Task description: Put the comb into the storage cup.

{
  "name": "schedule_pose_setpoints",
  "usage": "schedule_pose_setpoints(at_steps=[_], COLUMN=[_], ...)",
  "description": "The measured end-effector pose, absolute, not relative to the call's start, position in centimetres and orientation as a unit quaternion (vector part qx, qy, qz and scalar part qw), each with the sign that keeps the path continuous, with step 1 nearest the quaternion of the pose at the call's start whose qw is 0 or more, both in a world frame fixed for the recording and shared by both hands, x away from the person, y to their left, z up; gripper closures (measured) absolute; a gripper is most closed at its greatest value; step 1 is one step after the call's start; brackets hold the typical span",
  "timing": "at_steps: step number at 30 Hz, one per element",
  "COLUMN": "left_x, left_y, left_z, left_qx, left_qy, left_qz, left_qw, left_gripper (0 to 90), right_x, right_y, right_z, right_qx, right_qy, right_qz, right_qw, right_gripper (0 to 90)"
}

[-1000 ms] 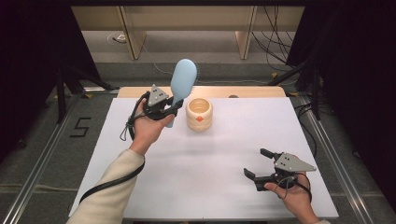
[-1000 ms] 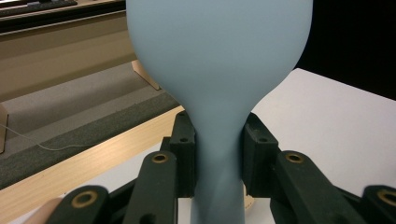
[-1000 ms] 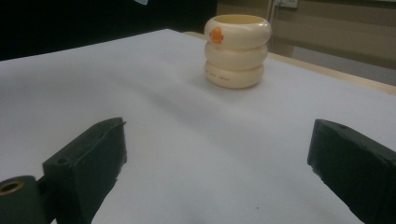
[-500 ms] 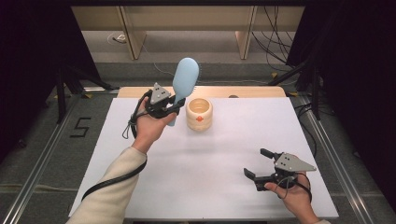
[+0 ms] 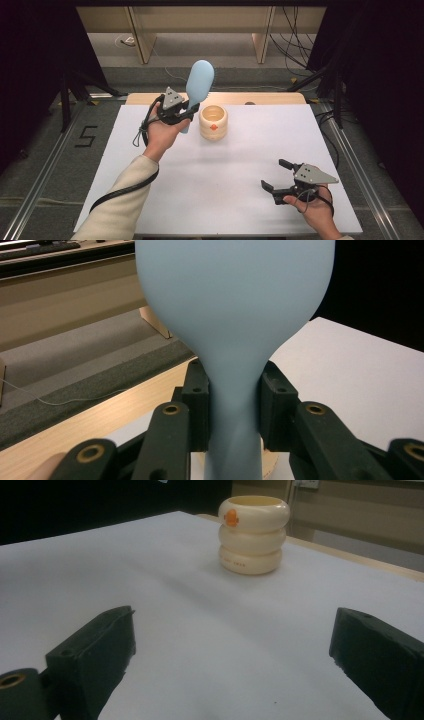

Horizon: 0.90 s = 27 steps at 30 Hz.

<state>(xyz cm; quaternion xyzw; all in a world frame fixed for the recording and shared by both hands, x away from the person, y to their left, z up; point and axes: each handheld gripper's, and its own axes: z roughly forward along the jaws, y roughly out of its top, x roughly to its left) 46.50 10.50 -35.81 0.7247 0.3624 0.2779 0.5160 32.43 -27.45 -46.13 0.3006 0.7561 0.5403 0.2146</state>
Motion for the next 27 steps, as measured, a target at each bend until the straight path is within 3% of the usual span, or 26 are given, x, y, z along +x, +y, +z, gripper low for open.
schedule_pose_setpoints(at_steps=[27], left_x=[48.0], left_y=[9.5], left_z=[-35.4], left_qx=[0.728], left_qy=[0.352], left_qz=[0.276], left_qw=[0.52], left_gripper=[69.5], right_x=[32.4], right_y=[-27.5], right_z=[-46.1], right_qx=[0.301], right_qy=[0.756], right_qz=[0.541], right_qw=[0.215], right_gripper=[5.5])
